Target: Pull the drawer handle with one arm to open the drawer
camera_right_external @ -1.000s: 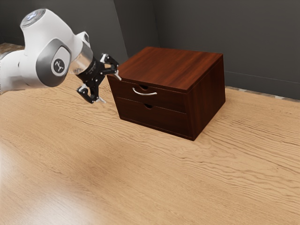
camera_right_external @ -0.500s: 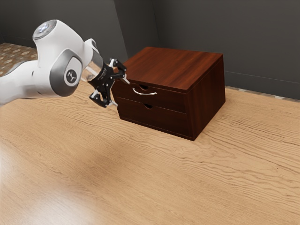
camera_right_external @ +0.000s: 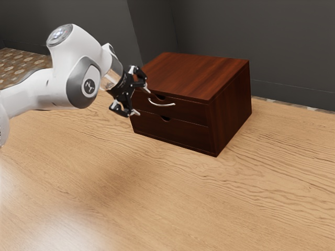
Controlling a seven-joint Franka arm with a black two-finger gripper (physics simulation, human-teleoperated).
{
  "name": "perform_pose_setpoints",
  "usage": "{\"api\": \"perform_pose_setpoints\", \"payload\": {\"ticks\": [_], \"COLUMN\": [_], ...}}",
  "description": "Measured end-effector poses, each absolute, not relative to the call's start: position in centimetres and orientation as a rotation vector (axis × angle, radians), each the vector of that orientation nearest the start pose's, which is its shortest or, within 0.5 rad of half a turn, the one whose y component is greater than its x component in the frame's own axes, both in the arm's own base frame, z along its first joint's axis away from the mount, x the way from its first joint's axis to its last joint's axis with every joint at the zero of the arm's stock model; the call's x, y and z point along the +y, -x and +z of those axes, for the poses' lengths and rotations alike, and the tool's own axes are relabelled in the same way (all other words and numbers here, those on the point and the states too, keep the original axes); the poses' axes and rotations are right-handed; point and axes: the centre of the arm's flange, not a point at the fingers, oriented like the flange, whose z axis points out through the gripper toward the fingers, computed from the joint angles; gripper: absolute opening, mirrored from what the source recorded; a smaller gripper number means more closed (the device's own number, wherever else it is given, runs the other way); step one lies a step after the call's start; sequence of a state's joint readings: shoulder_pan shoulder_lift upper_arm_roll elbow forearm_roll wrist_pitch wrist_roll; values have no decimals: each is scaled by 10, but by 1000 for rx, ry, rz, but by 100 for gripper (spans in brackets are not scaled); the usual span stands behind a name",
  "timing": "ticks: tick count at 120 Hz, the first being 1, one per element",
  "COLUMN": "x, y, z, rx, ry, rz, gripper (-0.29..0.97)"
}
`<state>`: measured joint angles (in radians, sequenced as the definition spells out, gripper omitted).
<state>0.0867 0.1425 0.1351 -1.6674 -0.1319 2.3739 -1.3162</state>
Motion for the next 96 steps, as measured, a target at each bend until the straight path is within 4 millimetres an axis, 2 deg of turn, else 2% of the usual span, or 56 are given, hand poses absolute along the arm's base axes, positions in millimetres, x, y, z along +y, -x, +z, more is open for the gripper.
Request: {"api": "perform_pose_setpoints", "payload": {"ticks": [96], "x": [127], "y": [-658], "z": [554], "rx": [1949], "ry": [-1881], "rz": [578], "gripper": [45]}}
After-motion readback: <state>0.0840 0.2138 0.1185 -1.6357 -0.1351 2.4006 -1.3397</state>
